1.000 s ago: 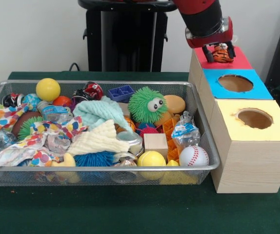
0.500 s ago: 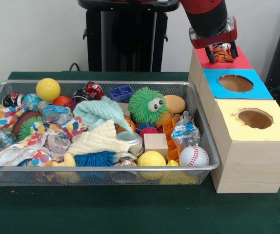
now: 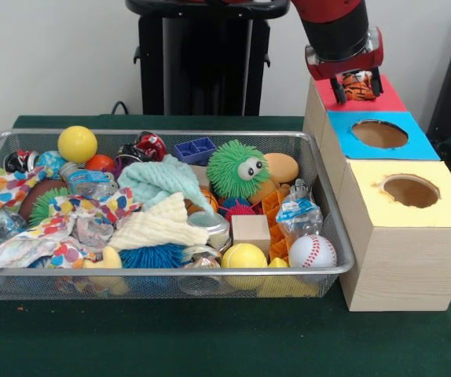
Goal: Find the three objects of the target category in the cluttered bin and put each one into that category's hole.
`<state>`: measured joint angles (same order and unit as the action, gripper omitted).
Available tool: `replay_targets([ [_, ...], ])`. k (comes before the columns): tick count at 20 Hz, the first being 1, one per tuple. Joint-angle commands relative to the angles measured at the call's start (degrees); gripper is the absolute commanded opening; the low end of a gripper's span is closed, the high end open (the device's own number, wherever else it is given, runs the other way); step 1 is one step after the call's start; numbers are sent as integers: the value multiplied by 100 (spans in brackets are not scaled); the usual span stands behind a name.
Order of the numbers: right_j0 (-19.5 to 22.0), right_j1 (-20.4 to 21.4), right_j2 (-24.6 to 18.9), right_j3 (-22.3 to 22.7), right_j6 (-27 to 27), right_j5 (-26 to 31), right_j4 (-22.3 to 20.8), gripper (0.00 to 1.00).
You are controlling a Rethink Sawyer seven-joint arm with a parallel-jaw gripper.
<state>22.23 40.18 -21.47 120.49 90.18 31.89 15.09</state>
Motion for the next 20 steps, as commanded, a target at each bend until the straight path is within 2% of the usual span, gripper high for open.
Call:
replay_targets([
  [1, -11, 87, 274, -709, 743, 663, -190, 100],
  [7, -63, 214, 362, -753, 781, 561, -272, 100],
  [11, -220, 480, 604, -1207, 733, 1149, -594, 100],
  [14, -215, 671, 613, -1218, 705, 1164, -638, 100],
  [20, -235, 779, 652, -1509, 657, 1341, -775, 100],
])
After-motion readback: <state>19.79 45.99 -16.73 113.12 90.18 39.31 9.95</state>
